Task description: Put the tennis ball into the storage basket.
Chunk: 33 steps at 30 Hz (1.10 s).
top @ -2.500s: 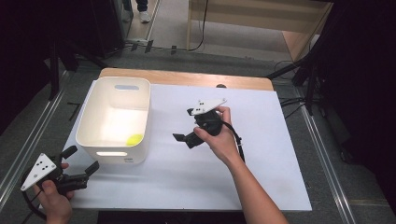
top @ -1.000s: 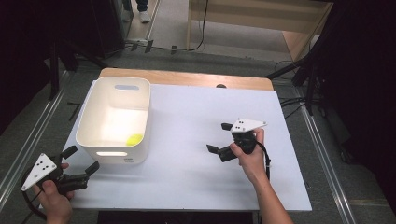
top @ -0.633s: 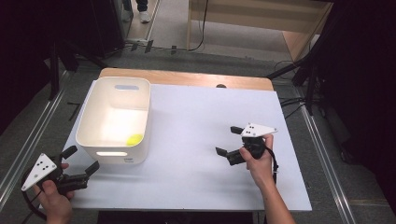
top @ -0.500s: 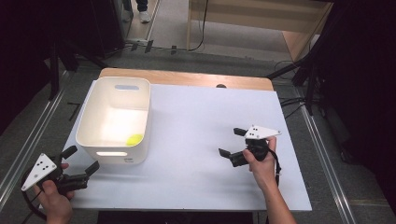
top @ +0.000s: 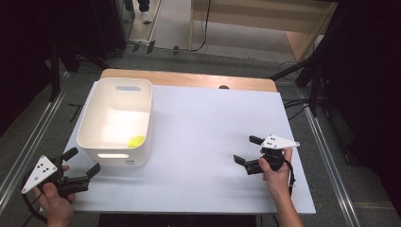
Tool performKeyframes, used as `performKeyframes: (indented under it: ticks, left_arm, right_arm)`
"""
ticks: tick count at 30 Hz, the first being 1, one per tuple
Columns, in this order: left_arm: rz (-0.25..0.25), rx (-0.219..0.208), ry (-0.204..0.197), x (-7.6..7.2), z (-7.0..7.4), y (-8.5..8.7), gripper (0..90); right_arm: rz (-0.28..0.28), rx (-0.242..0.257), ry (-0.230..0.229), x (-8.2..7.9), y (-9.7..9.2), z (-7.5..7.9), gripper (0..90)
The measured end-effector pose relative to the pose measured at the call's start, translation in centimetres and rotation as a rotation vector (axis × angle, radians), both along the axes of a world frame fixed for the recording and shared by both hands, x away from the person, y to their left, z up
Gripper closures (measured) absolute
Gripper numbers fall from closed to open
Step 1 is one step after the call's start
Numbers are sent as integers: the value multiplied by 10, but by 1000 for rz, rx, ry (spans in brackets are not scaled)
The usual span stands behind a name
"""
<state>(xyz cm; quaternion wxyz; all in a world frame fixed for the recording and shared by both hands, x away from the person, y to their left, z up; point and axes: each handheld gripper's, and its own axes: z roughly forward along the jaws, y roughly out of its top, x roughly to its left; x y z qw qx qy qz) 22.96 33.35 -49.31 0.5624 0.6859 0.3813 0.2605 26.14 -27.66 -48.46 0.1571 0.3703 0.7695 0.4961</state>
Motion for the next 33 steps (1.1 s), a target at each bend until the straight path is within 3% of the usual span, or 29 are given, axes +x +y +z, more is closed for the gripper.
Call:
performKeyframes:
  ticks: [24, 33]
  left_arm:
    - [-1, -1, 0, -1, 0, 0, 0]
    - [-3, -5, -3, 0, 1, 1, 0]
  right_arm:
    - [-121, 37, -2, -37, -50, -24, 0]
    - [-163, 66, -7, -47, -65, -27, 0]
